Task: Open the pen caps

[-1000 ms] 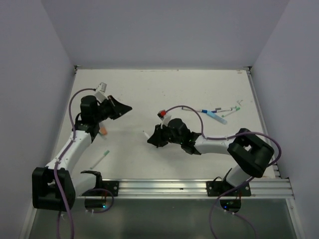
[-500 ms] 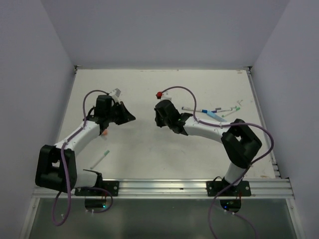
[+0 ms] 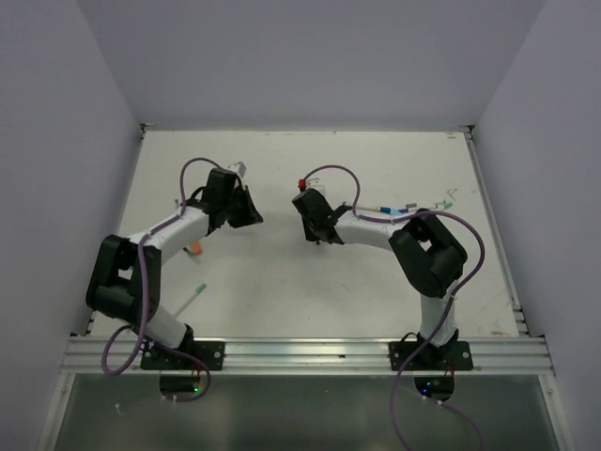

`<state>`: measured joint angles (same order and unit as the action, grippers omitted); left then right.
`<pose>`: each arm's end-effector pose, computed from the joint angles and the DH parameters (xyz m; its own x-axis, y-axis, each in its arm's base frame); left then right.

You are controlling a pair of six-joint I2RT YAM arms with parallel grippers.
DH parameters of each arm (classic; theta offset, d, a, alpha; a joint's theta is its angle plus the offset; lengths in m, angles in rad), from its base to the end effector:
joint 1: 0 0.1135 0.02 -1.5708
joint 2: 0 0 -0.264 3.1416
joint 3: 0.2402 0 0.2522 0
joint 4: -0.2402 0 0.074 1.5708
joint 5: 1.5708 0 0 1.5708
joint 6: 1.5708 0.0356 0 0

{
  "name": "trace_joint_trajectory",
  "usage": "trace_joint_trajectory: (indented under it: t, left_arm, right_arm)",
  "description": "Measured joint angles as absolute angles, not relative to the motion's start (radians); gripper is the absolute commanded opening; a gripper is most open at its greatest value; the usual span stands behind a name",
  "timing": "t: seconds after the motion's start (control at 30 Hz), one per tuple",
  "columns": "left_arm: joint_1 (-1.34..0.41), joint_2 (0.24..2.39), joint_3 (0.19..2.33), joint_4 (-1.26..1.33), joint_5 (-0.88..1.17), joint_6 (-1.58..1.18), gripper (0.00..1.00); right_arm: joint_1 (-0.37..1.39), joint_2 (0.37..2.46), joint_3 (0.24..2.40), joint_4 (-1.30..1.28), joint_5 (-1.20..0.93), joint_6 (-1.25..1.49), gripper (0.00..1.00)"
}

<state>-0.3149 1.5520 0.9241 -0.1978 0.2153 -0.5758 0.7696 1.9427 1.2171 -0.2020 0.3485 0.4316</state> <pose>0.3041 -0.1070 0.2022 -0.8259 -0.2904 -0.4832 -0.0112 0.8654 -0.5009 0.2982 0.2720 0.1558 -0.7340 -0.1637 -0.6591 -0.2200 0.9755 0.0027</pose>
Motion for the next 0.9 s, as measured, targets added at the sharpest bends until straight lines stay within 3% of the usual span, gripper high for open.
trace_joint_trajectory:
  t: [0.43,0.9]
  left_arm:
    - [-0.315,1.753,1.077,-0.305,0.001,-0.536,0.00]
    - [-0.315,1.816,1.090,-0.309,-0.065,-0.529,0.34]
  right_arm:
    - [0.682,2.037,1.349,-0.214,0.314,0.379,0.03]
    - [0.656,2.088,1.421,-0.219,0.263,0.349,0.17]
